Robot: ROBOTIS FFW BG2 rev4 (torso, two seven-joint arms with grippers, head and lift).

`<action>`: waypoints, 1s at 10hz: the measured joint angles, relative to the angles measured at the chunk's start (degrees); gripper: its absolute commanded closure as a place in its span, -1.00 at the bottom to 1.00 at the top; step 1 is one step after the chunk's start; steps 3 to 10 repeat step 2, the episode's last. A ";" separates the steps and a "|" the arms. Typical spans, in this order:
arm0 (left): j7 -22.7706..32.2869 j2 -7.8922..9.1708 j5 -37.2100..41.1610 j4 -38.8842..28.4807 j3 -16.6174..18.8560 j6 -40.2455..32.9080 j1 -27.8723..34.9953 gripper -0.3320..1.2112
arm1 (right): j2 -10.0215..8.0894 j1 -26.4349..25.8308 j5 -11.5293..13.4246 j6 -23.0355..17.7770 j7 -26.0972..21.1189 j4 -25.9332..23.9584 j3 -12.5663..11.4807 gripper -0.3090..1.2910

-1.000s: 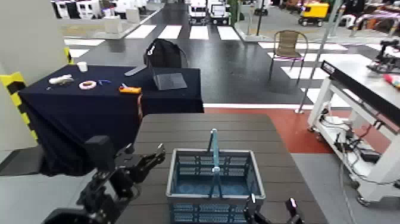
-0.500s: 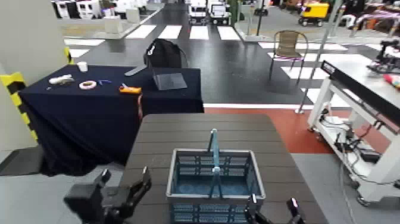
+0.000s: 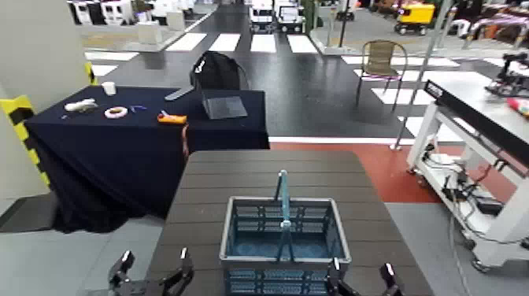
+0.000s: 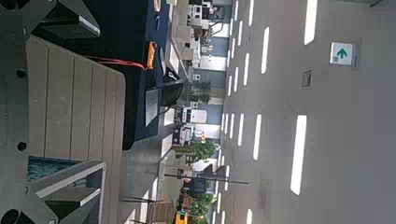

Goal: Place the crate on the table.

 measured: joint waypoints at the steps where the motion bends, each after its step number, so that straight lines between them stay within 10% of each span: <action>1: 0.00 0.08 -0.29 -0.23 0.02 0.13 0.25 -0.43 | 0.03 0.01 0.09 0.10 0.00 -0.02 0.00 -0.44; 10: 0.00 0.08 -0.36 -0.25 -0.05 0.23 0.24 -0.43 | 0.05 0.02 0.39 0.16 0.00 -0.07 -0.04 -0.44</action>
